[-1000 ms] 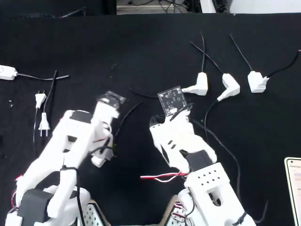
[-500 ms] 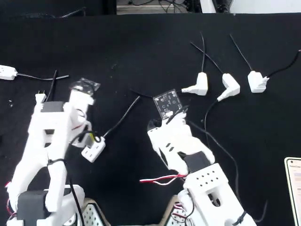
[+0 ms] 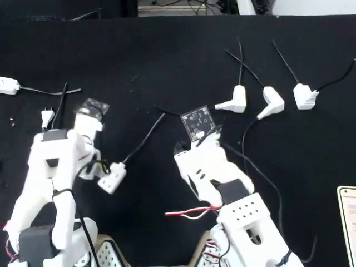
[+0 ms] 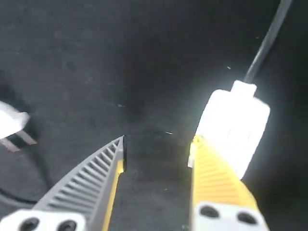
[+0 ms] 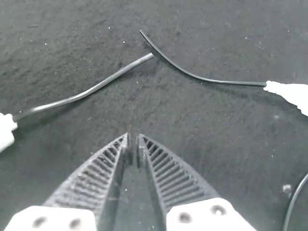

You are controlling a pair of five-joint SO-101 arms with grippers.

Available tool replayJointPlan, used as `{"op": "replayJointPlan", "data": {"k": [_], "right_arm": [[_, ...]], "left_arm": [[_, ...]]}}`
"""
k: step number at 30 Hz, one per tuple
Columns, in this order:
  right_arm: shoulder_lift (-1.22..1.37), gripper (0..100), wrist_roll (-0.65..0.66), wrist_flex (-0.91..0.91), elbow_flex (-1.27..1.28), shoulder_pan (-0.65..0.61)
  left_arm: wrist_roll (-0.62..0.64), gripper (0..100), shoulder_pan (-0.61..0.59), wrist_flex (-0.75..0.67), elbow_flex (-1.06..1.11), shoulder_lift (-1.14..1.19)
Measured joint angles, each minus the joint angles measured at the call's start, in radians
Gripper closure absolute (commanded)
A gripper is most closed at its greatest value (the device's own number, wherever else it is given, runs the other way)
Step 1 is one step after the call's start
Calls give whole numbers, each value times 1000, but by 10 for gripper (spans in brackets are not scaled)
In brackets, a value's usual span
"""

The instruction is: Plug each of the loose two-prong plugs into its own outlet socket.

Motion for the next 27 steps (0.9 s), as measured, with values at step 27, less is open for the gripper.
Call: {"op": "replayJointPlan", "data": {"k": [27], "right_arm": [[0,987,0,-23,15,0]], "left_arm": [[273,776,390,-40,-140,0]]}}
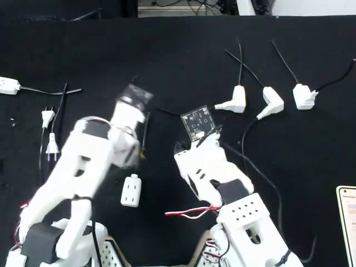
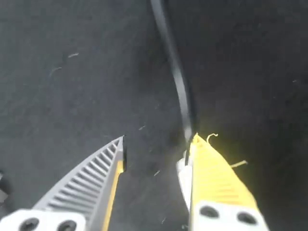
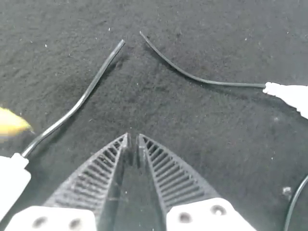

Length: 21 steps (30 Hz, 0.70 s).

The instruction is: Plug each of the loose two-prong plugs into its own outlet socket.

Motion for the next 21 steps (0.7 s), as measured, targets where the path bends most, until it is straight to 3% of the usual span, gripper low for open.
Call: {"op": "replayJointPlan", "data": {"k": [5,10,16,21], "right_arm": [[0,987,8,-25,12,0],[0,987,8,-28,12,0],[0,987,8,-28,12,0],[0,987,8,-28,12,0]], "left_arm": [[5,776,58,-279,189,2],[-69,776,-28,-417,282,2],[-163,780,-213,-370,288,-2],[-222,780,-333,-189,244,-11]]}}
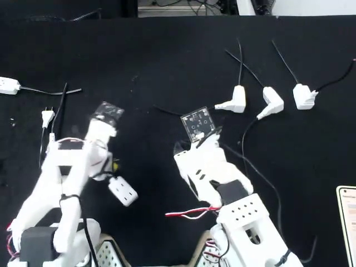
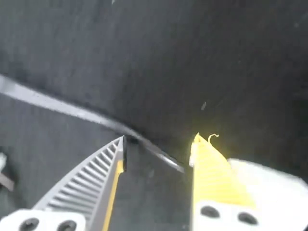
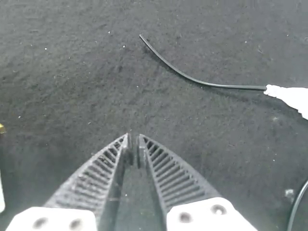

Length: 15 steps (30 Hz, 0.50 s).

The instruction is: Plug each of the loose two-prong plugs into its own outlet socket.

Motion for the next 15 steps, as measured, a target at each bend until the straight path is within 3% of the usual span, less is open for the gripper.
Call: {"op": "replayJointPlan", "data": {"k": [9,12,15], "right_arm": [[0,987,0,0,0,0],[0,987,0,0,0,0],[0,987,0,0,0,0]], "left_arm": [[-21,780,-166,400,-298,2],[-130,780,-173,500,-328,2],[-324,780,-158,595,-305,2]]}}
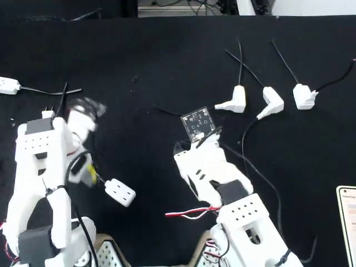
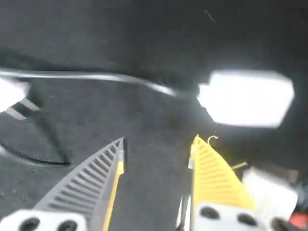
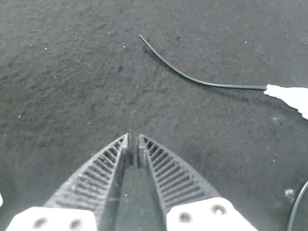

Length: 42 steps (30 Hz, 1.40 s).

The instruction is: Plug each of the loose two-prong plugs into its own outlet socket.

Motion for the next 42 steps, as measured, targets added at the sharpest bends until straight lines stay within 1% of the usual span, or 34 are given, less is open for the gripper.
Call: {"op": "replayJointPlan", "data": {"k": [2,3,6,10,12,14,19,21,23,27,30,33,38,40,42], "right_arm": [[0,987,0,0,0,0],[0,987,0,0,0,0],[0,987,0,0,0,0],[0,987,0,0,0,0],[0,987,0,0,0,0],[0,987,0,0,0,0],[0,987,0,0,0,2],[0,987,0,0,0,0],[0,987,0,0,0,0],[0,987,0,0,0,0],[0,987,0,0,0,0],[0,987,0,0,0,0],[0,987,0,0,0,0],[0,987,0,0,0,0],[0,987,0,0,0,0]], "left_arm": [[-101,780,48,12,64,0],[-118,780,74,-2,107,0],[-95,780,166,-120,232,0],[74,780,282,-356,350,0],[183,780,324,-407,356,0],[262,780,353,-416,354,0],[391,778,394,-437,308,2],[417,778,414,-453,284,2],[417,780,422,-428,262,2],[354,780,423,-275,187,2],[361,778,423,-259,166,2],[408,777,423,-345,181,2],[508,777,425,-572,282,2],[543,779,425,-618,288,2],[574,779,425,-629,288,2]]}}
